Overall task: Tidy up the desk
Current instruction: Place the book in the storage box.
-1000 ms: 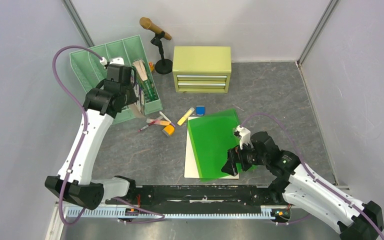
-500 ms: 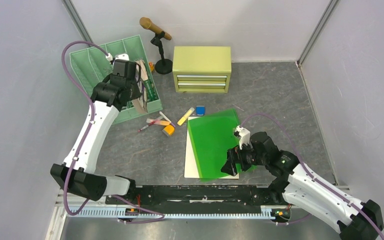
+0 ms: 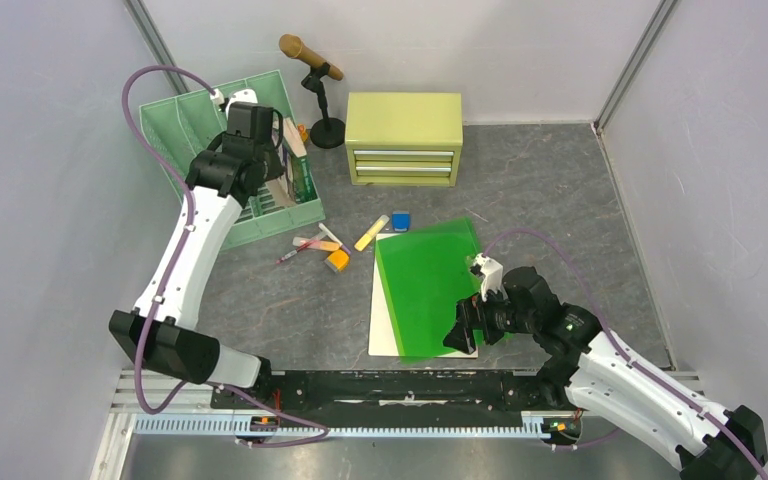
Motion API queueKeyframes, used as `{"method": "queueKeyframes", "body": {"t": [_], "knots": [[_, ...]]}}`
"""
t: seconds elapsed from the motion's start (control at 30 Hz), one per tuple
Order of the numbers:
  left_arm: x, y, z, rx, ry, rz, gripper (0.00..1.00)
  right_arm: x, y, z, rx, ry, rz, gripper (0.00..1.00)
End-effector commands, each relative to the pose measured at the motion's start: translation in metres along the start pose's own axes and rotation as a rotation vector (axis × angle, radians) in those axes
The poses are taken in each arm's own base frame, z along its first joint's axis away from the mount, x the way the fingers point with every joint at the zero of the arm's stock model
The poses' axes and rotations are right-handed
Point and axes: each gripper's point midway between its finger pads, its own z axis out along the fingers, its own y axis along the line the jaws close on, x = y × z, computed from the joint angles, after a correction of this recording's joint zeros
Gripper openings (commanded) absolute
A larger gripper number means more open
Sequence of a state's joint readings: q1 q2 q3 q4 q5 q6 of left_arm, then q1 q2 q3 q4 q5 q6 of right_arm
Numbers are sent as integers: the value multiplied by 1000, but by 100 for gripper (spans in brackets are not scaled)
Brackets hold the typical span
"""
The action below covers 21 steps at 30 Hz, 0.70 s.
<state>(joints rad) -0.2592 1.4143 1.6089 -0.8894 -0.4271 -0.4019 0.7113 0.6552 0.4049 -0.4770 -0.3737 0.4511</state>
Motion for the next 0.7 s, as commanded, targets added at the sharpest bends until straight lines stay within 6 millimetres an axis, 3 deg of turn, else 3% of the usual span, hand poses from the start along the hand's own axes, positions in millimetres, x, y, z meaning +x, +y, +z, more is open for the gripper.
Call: {"method": "queueKeyframes", "body": {"t": [0.0, 0.4, 0.67], "knots": [[-63, -10, -11, 29, -209, -144, 2, -12, 11, -4, -37, -38, 17, 98], [-72, -16, 10, -3, -250, -224, 2, 4, 5, 3, -39, -12, 60, 98], [-62, -22, 36, -29, -215, -255, 2, 10, 1, 4, -29, -4, 66, 98]]}}
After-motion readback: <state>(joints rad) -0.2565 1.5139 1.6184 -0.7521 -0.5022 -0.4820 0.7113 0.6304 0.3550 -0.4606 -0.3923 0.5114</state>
